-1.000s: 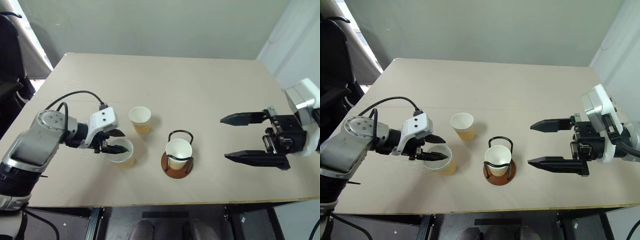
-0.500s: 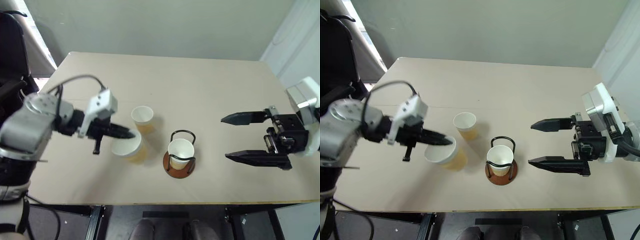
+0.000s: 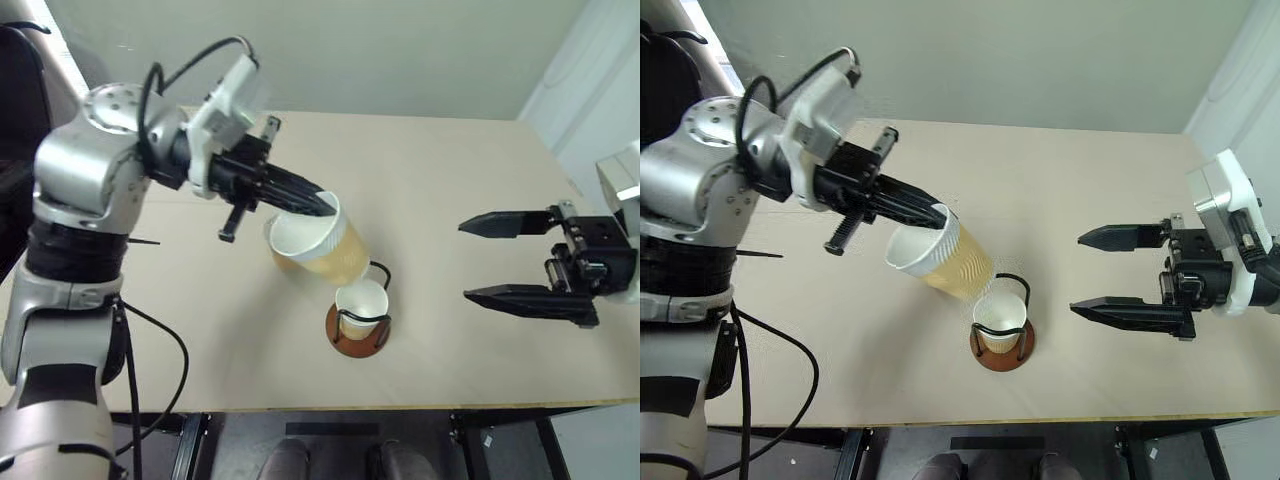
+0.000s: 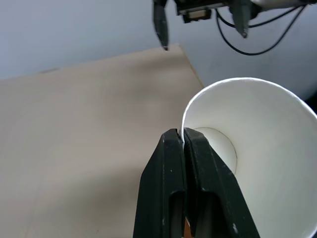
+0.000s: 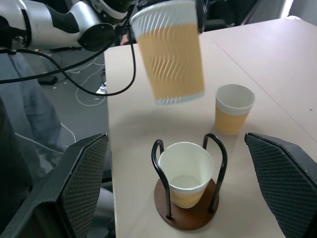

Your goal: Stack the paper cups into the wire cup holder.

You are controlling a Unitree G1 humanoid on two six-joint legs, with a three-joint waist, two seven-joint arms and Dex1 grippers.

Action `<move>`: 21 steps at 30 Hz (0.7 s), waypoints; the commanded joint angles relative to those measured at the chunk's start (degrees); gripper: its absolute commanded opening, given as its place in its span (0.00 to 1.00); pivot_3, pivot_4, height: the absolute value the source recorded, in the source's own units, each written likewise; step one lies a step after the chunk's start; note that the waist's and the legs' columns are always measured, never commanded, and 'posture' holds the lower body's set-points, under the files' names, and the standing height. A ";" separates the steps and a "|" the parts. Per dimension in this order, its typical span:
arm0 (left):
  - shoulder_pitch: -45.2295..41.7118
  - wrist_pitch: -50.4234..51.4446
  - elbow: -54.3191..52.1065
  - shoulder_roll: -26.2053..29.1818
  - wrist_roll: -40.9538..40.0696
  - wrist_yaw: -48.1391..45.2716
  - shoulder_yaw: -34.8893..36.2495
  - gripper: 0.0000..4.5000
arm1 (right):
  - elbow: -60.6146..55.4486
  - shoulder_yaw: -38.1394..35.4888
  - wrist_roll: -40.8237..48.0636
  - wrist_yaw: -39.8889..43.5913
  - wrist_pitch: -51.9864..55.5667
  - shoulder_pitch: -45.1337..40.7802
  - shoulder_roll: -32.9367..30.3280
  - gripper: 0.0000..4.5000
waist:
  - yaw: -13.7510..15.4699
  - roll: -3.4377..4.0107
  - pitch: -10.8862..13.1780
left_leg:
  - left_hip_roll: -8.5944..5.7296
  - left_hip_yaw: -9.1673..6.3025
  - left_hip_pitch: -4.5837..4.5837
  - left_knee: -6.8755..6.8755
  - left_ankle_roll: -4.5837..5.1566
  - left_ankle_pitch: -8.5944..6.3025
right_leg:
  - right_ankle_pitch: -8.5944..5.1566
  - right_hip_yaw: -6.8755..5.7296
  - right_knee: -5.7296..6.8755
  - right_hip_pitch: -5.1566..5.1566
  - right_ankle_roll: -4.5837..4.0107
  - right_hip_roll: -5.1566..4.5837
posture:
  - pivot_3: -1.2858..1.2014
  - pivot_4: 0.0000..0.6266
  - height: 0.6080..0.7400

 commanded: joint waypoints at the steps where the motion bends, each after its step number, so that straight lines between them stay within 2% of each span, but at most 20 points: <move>1: -2.11 -4.41 0.82 -1.00 0.59 -2.42 -2.01 0.01 | -1.62 -3.35 1.38 -1.35 -0.76 0.33 -0.76 1.00 | 0.00 0.00 0.00 | -0.01 0.01 0.00 0.03 0.00 0.00 | 0.01 0.01 0.01 0.01 0.02 0.00 | 0.52 0.24 1.00; 5: -2.67 -9.12 3.89 -4.38 5.09 -2.41 -4.79 0.01 | -2.52 -4.20 1.88 -2.63 -0.53 1.48 -0.98 1.00 | 0.14 0.00 0.00 | -0.03 0.00 0.02 0.15 0.05 -0.02 | 0.04 0.02 0.00 0.12 0.11 0.00 | 0.52 0.24 1.00; 15: -2.54 -12.10 3.80 -9.56 9.49 -1.81 -6.12 0.01 | -2.91 -3.87 2.82 -3.54 -0.96 2.04 -1.23 1.00 | 0.25 -0.01 0.00 | -0.14 0.18 -0.09 0.26 0.14 -0.07 | 0.03 0.06 -0.03 0.13 0.29 -0.01 | 0.52 0.24 1.00; 21: -1.22 -11.83 1.30 -9.33 9.78 -2.41 -7.74 0.01 | -3.45 -3.85 3.23 -4.56 -1.05 2.35 -0.88 1.00 | 0.24 0.00 0.00 | -0.13 0.51 -0.10 0.31 0.19 -0.10 | 0.02 0.08 -0.02 0.13 0.32 -0.01 | 0.52 0.24 1.00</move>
